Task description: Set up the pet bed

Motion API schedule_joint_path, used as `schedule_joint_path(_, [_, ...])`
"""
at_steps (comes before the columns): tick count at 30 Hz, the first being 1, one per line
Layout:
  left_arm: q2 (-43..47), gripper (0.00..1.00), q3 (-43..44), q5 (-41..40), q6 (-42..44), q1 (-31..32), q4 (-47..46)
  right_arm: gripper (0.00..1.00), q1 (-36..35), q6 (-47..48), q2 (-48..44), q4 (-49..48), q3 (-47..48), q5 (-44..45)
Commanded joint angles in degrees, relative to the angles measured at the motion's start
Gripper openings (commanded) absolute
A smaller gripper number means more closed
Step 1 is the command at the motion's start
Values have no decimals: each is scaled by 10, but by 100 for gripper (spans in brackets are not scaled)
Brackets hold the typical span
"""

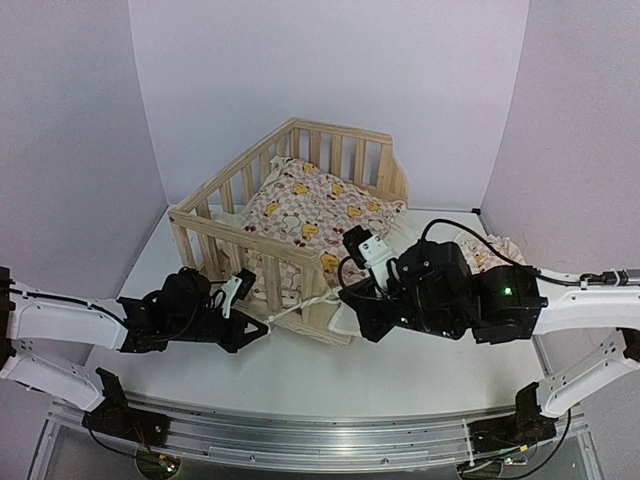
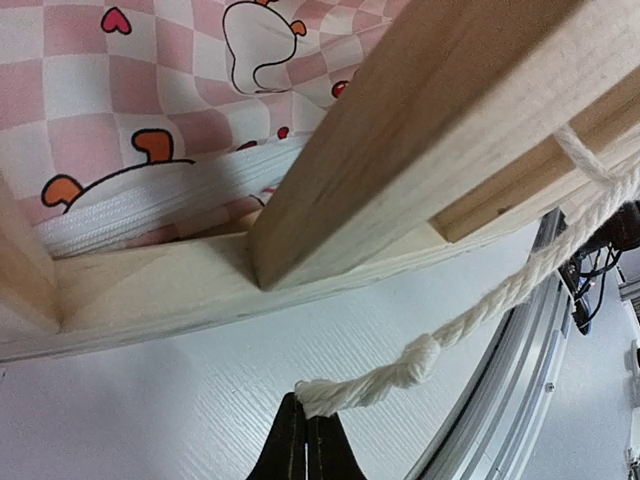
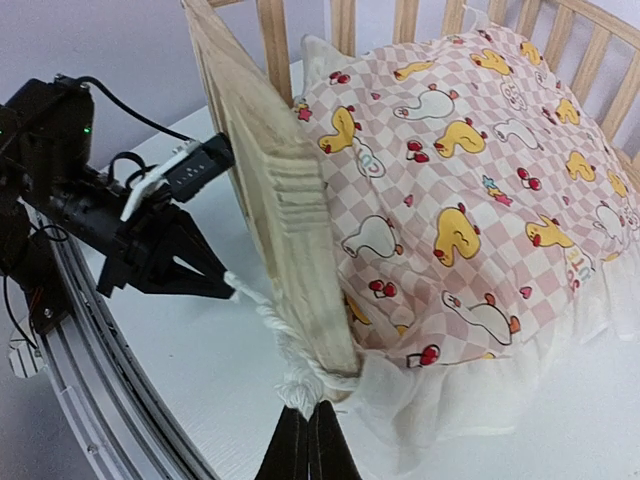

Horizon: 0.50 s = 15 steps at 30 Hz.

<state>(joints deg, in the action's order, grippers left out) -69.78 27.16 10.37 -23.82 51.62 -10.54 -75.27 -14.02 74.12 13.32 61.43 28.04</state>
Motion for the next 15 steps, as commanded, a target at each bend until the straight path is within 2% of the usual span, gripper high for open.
schedule_joint_path(1, [36, 0, 17, -44, 7, -17, 73, 0, 17, -9, -34, 84, 32, 10])
schedule_joint_path(6, [48, 0, 13, -48, 31, -18, 88, 0, 27, -6, -60, 117, 49, 20])
schedule_joint_path(11, [58, 0, 0, -34, 52, -17, 68, 0, 27, 10, -64, 129, 62, -45])
schedule_joint_path(15, [59, 0, -12, -44, 72, -17, 66, 0, 27, 23, -62, 147, 77, -35])
